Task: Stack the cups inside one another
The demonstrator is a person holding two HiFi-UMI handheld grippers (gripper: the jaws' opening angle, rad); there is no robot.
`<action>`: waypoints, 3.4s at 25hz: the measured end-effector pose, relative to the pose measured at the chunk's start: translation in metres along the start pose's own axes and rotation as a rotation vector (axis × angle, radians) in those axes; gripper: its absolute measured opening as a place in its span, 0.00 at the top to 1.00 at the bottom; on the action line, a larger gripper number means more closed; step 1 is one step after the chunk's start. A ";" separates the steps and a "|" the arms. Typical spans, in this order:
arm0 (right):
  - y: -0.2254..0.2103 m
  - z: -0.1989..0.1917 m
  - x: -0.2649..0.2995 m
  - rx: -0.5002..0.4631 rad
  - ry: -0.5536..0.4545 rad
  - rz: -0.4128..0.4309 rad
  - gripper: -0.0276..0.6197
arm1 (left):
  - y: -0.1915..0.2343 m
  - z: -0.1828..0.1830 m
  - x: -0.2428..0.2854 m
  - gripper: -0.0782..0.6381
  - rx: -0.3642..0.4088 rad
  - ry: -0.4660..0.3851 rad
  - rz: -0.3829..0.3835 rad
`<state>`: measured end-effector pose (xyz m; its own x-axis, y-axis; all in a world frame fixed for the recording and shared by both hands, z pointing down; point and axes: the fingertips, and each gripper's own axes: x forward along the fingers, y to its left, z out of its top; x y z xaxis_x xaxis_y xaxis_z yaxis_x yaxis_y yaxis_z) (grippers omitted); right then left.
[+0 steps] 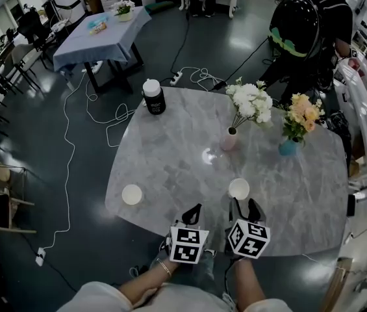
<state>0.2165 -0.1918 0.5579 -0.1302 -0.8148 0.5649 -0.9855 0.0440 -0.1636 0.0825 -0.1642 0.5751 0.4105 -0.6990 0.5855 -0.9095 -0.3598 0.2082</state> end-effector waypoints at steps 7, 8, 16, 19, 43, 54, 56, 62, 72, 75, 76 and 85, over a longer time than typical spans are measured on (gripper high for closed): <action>0.001 0.011 -0.014 0.016 -0.060 0.010 0.60 | -0.002 0.004 -0.007 0.90 0.005 -0.032 0.002; 0.001 0.012 -0.016 0.015 -0.067 0.010 0.61 | -0.003 0.006 -0.009 0.90 0.007 -0.032 0.003; 0.000 0.018 -0.041 0.021 -0.111 0.011 0.76 | -0.006 0.025 -0.024 0.90 0.021 -0.074 0.014; -0.001 0.017 -0.048 0.021 -0.119 0.017 0.85 | -0.006 0.035 -0.026 0.90 0.031 -0.100 0.022; 0.010 0.031 -0.074 -0.037 -0.154 0.083 0.92 | -0.006 0.060 -0.040 0.90 -0.044 -0.185 0.037; 0.015 0.026 -0.086 -0.055 -0.149 0.077 0.92 | -0.015 0.055 -0.046 0.90 -0.038 -0.182 0.001; 0.015 0.026 -0.087 -0.054 -0.150 0.077 0.92 | -0.015 0.053 -0.046 0.90 -0.040 -0.180 0.005; 0.017 0.023 -0.088 -0.050 -0.149 0.083 0.92 | -0.013 0.051 -0.049 0.90 -0.038 -0.179 0.016; 0.060 0.013 -0.066 -0.096 -0.104 0.202 0.92 | 0.025 0.035 -0.062 0.90 -0.094 -0.174 0.104; 0.085 0.006 -0.054 -0.128 -0.076 0.263 0.92 | 0.046 0.026 -0.072 0.90 -0.130 -0.179 0.157; 0.095 0.004 -0.050 -0.142 -0.065 0.287 0.92 | 0.054 0.022 -0.076 0.90 -0.145 -0.180 0.178; 0.190 -0.025 -0.022 -0.261 0.026 0.519 0.92 | 0.131 -0.032 -0.123 0.90 -0.317 -0.167 0.395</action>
<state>0.0293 -0.1511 0.5352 -0.6032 -0.6341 0.4839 -0.7854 0.5781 -0.2215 -0.0897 -0.1057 0.5551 0.0142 -0.8418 0.5396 -0.9612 0.1371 0.2392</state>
